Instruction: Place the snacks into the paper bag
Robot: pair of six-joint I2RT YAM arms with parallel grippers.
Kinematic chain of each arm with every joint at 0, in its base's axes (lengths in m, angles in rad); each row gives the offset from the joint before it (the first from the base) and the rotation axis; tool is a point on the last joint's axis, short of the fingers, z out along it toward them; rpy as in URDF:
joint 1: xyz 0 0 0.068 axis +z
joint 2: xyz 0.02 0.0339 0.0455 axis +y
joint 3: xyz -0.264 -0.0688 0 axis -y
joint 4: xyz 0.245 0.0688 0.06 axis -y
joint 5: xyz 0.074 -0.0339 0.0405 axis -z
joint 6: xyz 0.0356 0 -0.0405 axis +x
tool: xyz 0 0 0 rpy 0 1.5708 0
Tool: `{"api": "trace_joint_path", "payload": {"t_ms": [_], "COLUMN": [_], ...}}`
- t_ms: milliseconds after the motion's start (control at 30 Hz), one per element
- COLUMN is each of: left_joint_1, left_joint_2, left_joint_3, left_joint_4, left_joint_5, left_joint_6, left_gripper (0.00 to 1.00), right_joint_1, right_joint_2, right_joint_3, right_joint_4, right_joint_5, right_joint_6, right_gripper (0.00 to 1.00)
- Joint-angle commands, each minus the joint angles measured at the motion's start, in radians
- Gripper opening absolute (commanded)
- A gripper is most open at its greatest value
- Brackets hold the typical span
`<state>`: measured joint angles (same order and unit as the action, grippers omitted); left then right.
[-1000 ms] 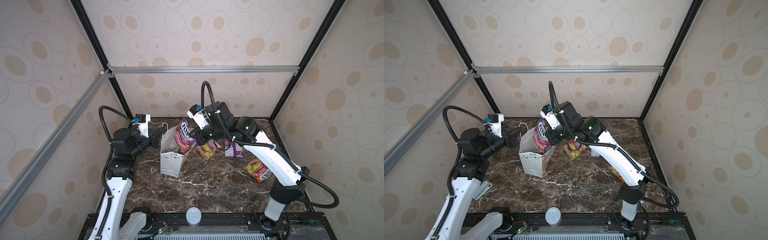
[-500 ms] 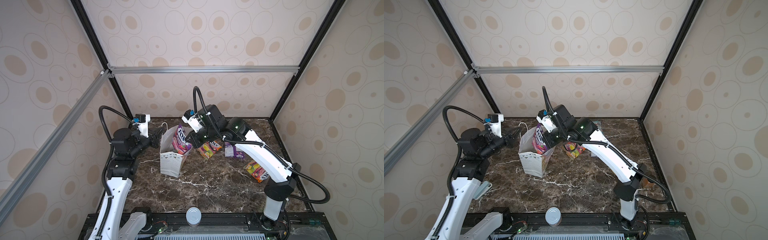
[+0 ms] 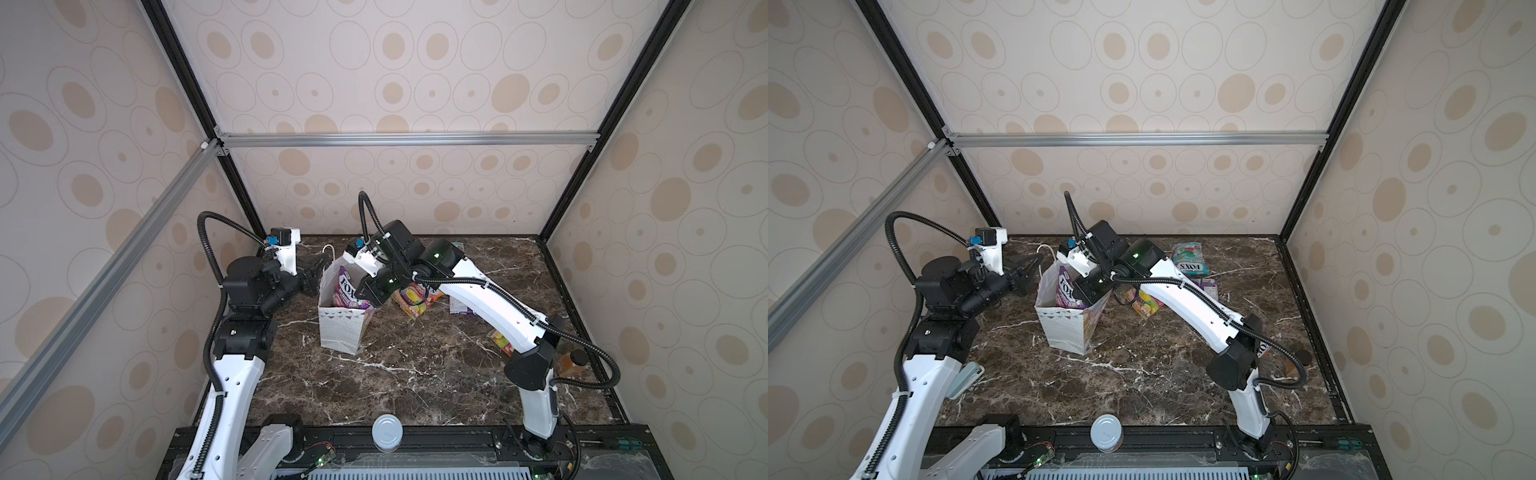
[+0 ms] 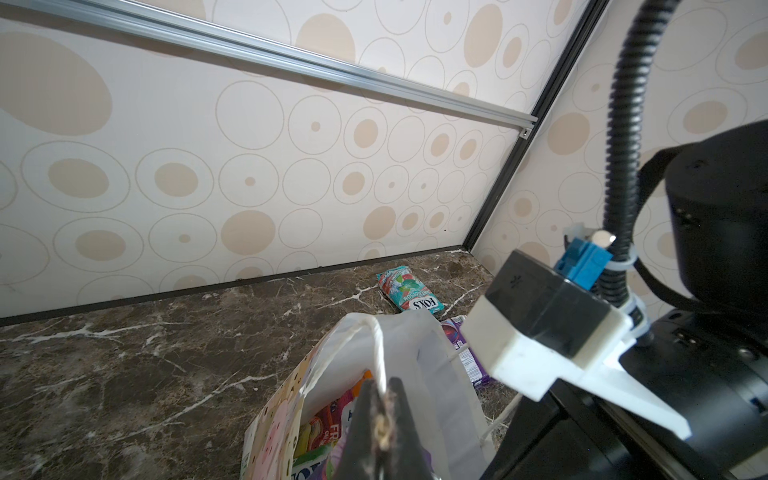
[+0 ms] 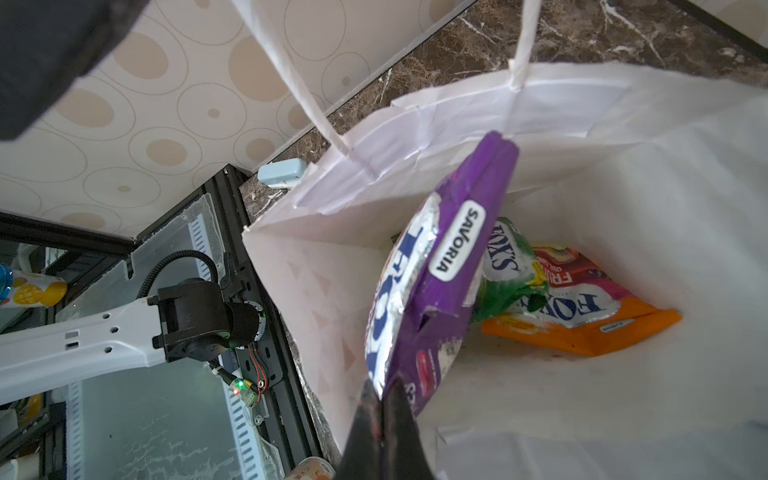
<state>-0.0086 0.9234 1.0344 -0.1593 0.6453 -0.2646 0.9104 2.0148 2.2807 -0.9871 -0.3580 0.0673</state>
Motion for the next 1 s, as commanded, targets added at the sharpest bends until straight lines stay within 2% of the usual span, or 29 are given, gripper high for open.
{"api": "trace_joint_path", "payload": {"t_ms": [0,233,333,433,533,700,767,867,967], "left_joint_1": [-0.002,-0.003,-0.003,-0.002,-0.003,-0.002,-0.002,-0.002,-0.002], "left_joint_2": [-0.023,-0.024,-0.026,-0.022,-0.021,-0.022,-0.021,-0.022,-0.022], "left_joint_3": [0.027,0.029,0.027,0.029,0.029,0.029,0.029,0.029,0.029], "left_joint_4": [0.014,0.012,0.012,0.01,0.009,0.01,0.009,0.009,0.008], "left_joint_5": [0.004,0.002,0.002,0.001,0.001,0.001,0.002,-0.001,-0.001], "left_joint_6": [0.026,0.027,0.028,0.029,0.03,0.031,0.03,0.03,0.031], "left_gripper": [0.0,0.0,0.0,0.0,0.0,0.0,0.0,0.0,0.0], "right_joint_1": [0.004,0.006,0.006,0.007,0.006,0.006,0.007,0.007,0.008], "right_joint_2": [0.007,0.044,0.051,0.065,0.077,0.076,0.076,0.075,0.071], "right_joint_3": [0.063,0.106,0.105,0.112,0.13,0.14,0.143,0.146,0.157], "right_joint_4": [0.009,-0.039,-0.039,-0.038,-0.043,-0.059,-0.063,-0.063,-0.064], "right_joint_5": [-0.03,0.079,0.042,-0.037,-0.02,0.077,0.091,0.097,0.119], "right_joint_6": [-0.054,-0.08,-0.089,-0.094,-0.093,-0.101,-0.101,-0.097,-0.096], "right_gripper": [0.0,0.05,0.0,0.0,0.0,0.12,0.19,0.25,0.26]}}
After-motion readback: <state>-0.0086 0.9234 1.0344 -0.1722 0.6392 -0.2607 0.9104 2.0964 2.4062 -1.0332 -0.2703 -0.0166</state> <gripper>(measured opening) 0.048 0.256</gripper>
